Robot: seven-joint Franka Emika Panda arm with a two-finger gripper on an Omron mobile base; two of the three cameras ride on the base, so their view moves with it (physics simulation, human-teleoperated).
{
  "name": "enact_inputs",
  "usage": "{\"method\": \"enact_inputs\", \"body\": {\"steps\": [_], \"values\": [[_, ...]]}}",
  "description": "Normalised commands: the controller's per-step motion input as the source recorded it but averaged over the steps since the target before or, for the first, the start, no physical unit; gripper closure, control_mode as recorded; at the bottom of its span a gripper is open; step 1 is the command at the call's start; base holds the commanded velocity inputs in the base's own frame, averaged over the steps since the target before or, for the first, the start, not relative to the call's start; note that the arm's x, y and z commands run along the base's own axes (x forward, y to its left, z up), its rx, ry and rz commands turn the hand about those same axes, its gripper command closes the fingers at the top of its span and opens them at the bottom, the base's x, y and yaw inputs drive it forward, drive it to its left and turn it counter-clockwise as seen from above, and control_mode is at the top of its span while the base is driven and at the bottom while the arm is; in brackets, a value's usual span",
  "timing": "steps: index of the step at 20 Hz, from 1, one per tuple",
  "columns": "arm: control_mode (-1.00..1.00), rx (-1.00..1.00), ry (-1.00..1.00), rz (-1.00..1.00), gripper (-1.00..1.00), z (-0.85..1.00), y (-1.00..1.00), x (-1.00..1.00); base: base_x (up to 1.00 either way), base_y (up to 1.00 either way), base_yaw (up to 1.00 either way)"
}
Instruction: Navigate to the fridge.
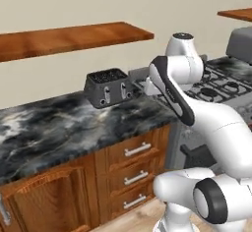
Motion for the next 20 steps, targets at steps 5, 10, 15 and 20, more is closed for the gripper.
{"method": "enact_inputs", "body": {"steps": [5,10,15,20], "values": [[1.0,0.0,0.0,0.0,-1.0,0.0,0.0,0.0,-0.11,0.23,-0.82],[1.0,0.0,0.0,0.0,-1.0,0.0,0.0,0.0,-0.04,0.05,-0.96],[1.0,0.0,0.0,0.0,-1.0,0.0,0.0,0.0,0.0,0.04,-1.0],[1.0,0.0,0.0,0.0,-1.0,0.0,0.0,0.0,0.0,0.02,-0.99]]}}
